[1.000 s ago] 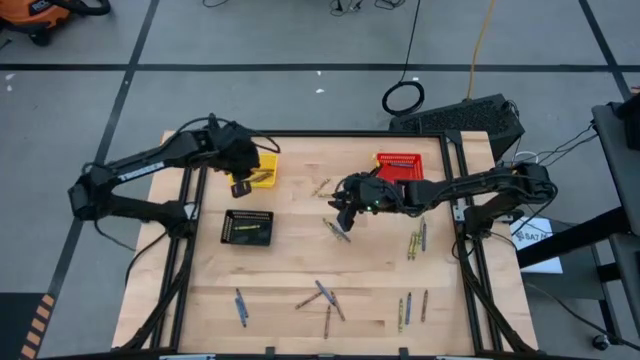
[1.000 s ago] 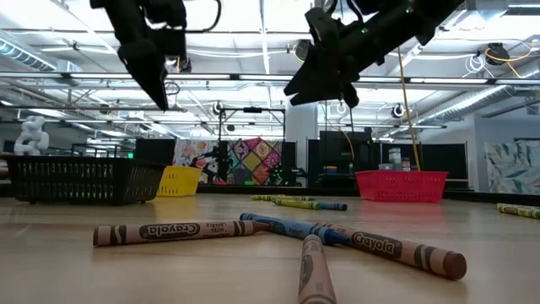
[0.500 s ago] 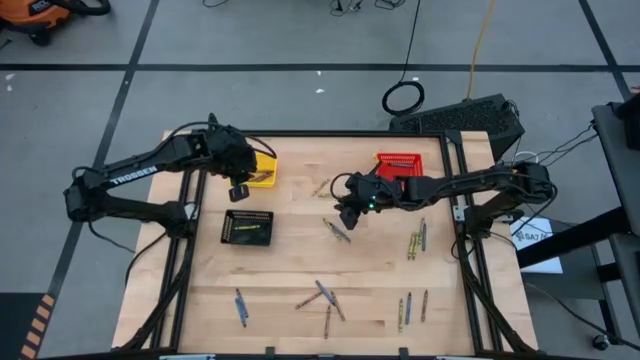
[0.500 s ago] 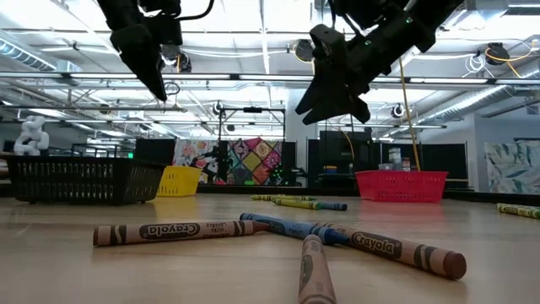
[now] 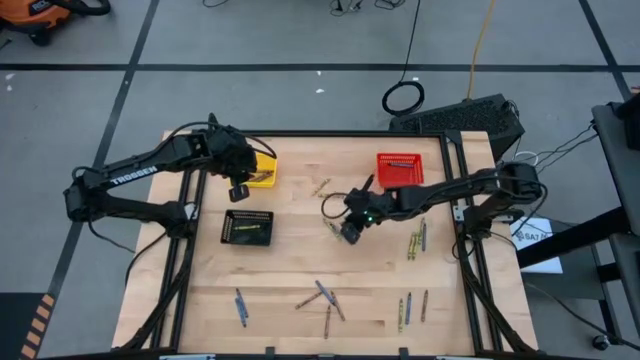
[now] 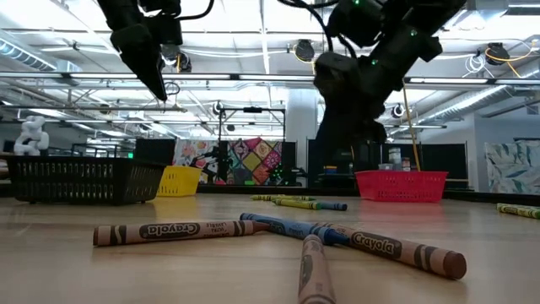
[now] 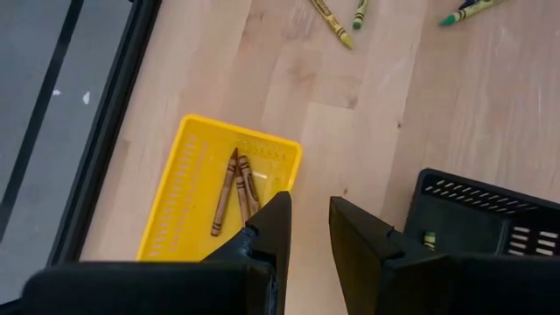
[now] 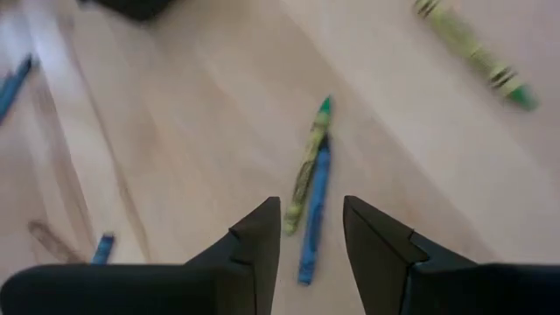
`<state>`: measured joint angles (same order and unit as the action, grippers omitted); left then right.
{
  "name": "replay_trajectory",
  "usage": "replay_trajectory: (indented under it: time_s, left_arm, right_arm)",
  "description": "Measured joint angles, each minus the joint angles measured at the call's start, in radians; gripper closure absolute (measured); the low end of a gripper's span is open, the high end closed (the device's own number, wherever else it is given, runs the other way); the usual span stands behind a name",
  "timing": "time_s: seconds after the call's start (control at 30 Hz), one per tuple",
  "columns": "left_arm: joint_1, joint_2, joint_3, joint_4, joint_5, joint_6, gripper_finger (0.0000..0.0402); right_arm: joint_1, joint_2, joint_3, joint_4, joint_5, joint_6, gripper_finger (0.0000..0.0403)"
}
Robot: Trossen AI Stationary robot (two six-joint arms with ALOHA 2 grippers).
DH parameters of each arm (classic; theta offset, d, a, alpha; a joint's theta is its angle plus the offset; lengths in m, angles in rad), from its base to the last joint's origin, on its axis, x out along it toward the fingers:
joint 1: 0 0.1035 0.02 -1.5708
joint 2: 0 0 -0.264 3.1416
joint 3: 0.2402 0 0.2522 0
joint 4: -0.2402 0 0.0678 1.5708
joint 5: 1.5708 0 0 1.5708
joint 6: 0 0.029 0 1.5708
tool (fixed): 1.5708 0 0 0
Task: Sort crayons
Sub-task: Put the blue crayon into the red bin
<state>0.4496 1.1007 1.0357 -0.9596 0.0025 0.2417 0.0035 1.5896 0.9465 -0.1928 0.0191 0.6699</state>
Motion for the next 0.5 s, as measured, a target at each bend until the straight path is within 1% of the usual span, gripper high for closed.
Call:
replay_trajectory:
  time_s: [0.17,0.37,0.5]
  left_arm:
    - [0.000,0.000,-0.001,0.000,0.000,0.000,0.0322]
    - [0.000,0.001,-0.001,0.000,0.000,0.001,0.0322]
    - [0.000,0.001,-0.001,0.000,0.000,0.001,0.0322]
  right_arm:
    - [0.017,0.068,0.081,-0.088,-0.009,-0.015,0.0289]
    - [0.039,0.161,0.212,-0.260,0.004,-0.066,0.0289]
    - [0.049,0.209,0.242,-0.307,0.005,-0.062,0.0289]
